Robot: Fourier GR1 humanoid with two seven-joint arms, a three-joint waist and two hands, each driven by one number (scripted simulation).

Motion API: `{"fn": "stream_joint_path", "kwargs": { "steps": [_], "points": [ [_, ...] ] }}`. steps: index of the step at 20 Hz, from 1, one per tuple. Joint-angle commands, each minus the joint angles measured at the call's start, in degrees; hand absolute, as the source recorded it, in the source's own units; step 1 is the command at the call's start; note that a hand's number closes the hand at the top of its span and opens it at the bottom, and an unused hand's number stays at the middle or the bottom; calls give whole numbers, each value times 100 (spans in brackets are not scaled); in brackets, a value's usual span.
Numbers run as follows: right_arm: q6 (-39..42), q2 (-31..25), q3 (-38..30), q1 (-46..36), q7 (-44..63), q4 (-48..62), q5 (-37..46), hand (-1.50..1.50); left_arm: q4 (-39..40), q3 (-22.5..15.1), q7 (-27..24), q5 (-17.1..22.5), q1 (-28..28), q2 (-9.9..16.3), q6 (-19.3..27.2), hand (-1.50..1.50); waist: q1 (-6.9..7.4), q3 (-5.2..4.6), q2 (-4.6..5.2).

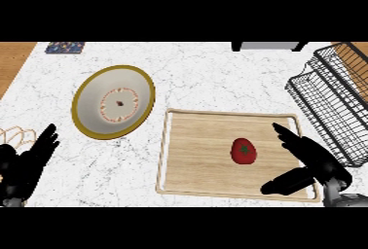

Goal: Pick the tomato from the tray and place it in the tiered basket

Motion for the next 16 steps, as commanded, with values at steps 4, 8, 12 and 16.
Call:
{"fn": "stream_joint_path", "kwargs": {
  "steps": [4, 8, 12, 16],
  "points": [
    [-27, 443, -100, 61, -276, 75, 431, -150, -125, 236, 145, -351, 116, -361, -129, 0, 4, 0, -1],
    [129, 549, -219, 187, -553, 180, 570, -150, -302, 383, 161, -541, 147, -533, -276, 0, 1, 0, -2],
    [58, 734, -218, -195, -854, 817, 872, -150, 454, 646, 10, -637, -393, -469, -565, 0, -7, -1, 4],
    [159, 872, -190, -120, -638, 593, 881, -150, -399, 578, 277, -823, 123, -773, -364, 0, 4, 0, -2]
  ]
}}
